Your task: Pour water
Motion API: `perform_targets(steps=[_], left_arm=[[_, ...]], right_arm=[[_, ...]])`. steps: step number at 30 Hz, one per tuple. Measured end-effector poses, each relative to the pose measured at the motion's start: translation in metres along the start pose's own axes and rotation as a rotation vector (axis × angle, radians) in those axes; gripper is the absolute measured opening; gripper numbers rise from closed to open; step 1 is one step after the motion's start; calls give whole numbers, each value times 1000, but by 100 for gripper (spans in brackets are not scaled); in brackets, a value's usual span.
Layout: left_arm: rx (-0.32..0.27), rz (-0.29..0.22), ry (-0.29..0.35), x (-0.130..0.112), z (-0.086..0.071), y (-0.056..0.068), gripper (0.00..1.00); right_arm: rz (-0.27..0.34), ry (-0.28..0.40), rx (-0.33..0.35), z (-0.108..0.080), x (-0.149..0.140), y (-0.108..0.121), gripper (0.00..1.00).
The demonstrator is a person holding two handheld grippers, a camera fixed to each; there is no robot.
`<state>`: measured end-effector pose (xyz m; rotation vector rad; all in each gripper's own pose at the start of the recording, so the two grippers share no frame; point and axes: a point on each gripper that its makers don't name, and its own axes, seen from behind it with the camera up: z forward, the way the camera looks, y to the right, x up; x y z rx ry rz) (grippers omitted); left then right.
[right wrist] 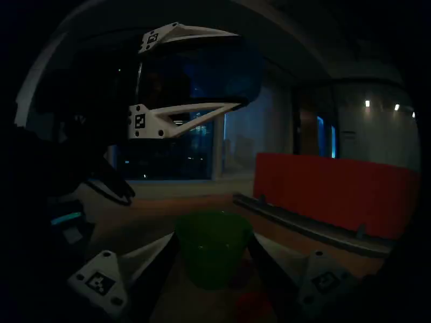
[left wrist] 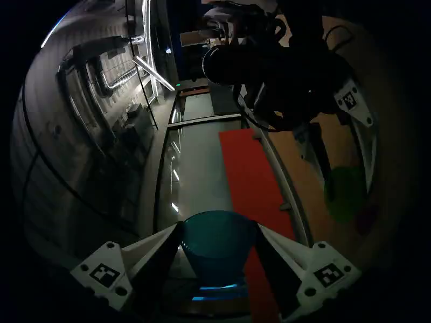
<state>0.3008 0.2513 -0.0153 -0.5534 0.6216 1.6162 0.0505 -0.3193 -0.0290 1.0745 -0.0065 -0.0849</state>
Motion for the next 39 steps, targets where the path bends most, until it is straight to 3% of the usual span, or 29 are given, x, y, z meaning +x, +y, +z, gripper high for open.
perform_targets(steps=[8,12,18,29,39], left_arm=[[2,-4,-6,-7,4,-3,90],[1,-55,-8,-12,7,-4,90],[-9,-219,-10,-22,10,-1,90],[-9,-628,17,-35,7,6,90],[-5,-927,13,-50,4,15,90]], right_arm=[[1,1,-1,-1,0,0,100],[1,3,-3,0,0,0,100],[1,8,-9,-1,3,1,100],[-5,16,-23,-5,6,4,100],[-14,18,-31,-8,9,4,100]])
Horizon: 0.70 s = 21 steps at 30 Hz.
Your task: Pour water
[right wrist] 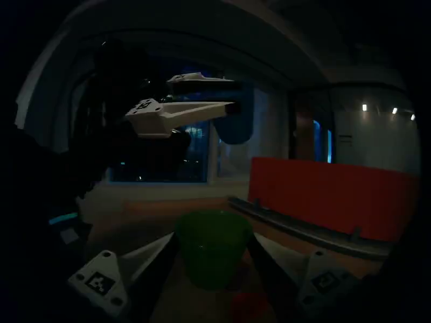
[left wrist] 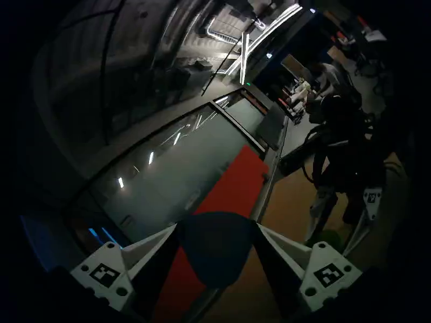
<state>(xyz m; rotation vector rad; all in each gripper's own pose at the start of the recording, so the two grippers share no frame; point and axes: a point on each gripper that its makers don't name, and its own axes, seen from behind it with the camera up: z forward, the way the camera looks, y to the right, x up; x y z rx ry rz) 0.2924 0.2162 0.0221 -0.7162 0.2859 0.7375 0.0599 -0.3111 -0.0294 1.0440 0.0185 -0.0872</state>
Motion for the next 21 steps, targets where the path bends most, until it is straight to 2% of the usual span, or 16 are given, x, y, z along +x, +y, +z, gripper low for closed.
perform_targets(steps=[5,8,14,21], left_arm=[[-19,-141,27,-1,-1,3,90],[-18,-216,38,-3,-3,1,90],[-32,-386,43,-11,-3,2,89],[-51,-544,54,-17,2,1,90]], right_arm=[[-3,-1,-4,-1,0,0,100],[-4,-1,-6,-2,1,0,100],[-7,-1,-12,-2,3,2,100],[-10,-1,-17,-2,4,3,100]])
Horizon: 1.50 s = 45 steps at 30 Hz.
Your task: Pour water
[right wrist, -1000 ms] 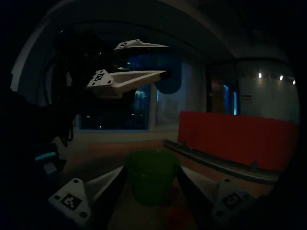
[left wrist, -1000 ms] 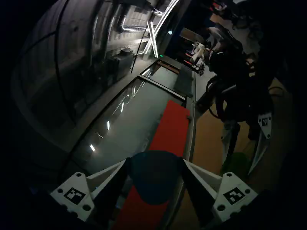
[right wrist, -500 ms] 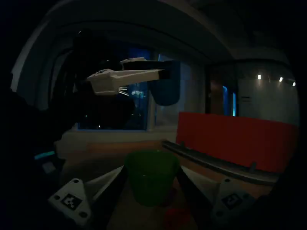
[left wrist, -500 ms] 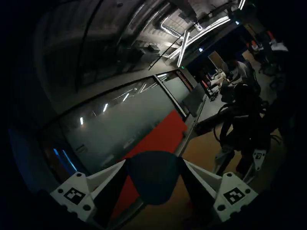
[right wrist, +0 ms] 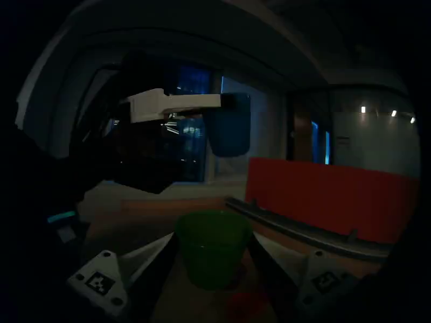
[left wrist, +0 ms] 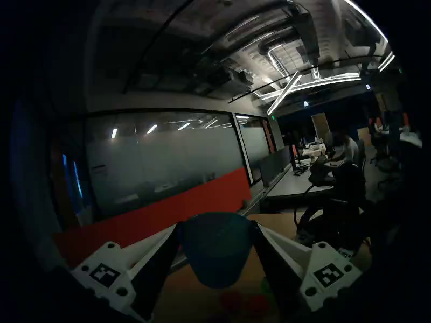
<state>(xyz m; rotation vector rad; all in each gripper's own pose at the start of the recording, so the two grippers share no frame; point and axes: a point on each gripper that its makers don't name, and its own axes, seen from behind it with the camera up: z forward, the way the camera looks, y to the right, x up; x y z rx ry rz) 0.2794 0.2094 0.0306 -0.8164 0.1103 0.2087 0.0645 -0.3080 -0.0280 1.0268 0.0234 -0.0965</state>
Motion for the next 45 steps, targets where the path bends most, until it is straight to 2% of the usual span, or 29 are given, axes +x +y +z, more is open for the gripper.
perform_targets(steps=[5,8,17,26,36,45], left_arm=[[-14,-88,6,-2,2,-3,89],[-17,-106,4,-6,1,-4,90],[1,-109,-20,-26,-12,-6,90],[24,-128,-60,-61,-31,-2,89],[26,-161,-99,-101,-51,10,90],[18,-167,-136,-134,-63,21,90]], right_arm=[[3,1,-1,-1,1,0,100],[2,0,-3,-1,1,1,100],[10,-5,-15,-7,2,4,100],[14,-24,-32,-21,2,6,100],[24,-33,-61,-36,5,11,100],[31,-59,-40,-38,-2,-4,100]])
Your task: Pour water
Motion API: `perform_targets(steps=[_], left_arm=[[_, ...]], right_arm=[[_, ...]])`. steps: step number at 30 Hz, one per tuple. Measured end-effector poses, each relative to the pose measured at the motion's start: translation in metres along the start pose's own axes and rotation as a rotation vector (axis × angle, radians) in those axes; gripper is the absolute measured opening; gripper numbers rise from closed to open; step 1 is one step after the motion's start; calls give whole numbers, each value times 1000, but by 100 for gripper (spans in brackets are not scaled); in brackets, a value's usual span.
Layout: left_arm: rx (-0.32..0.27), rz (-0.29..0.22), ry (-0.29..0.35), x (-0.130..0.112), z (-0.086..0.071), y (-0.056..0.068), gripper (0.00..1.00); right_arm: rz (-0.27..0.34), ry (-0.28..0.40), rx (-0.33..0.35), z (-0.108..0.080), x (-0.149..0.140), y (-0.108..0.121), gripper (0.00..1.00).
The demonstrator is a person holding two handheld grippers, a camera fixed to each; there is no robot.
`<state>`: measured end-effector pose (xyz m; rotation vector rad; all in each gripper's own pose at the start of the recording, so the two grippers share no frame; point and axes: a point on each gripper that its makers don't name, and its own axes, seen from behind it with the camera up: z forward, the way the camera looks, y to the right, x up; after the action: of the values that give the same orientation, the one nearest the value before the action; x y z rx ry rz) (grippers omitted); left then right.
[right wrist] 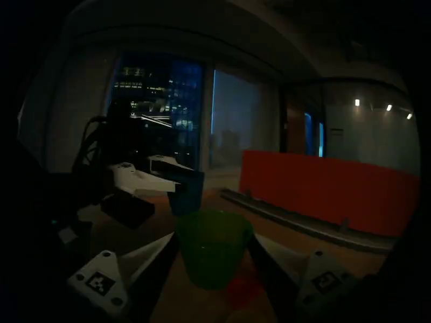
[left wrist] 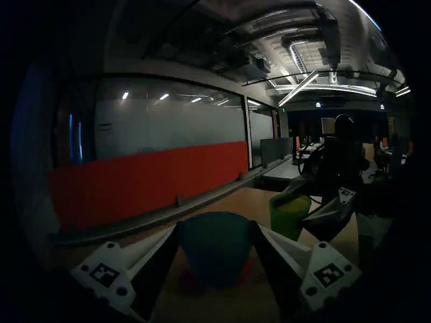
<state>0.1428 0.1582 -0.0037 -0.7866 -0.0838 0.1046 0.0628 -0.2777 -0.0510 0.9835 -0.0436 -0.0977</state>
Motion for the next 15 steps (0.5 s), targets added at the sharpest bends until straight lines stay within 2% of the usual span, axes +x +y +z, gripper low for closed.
perform_targets(steps=[11,15], left_arm=[[-23,-20,-62,-46,-2,9,91],[-32,-7,-91,-62,-1,14,92]], right_arm=[[4,-73,42,1,-28,-18,100],[1,-104,53,1,-40,-23,100]])
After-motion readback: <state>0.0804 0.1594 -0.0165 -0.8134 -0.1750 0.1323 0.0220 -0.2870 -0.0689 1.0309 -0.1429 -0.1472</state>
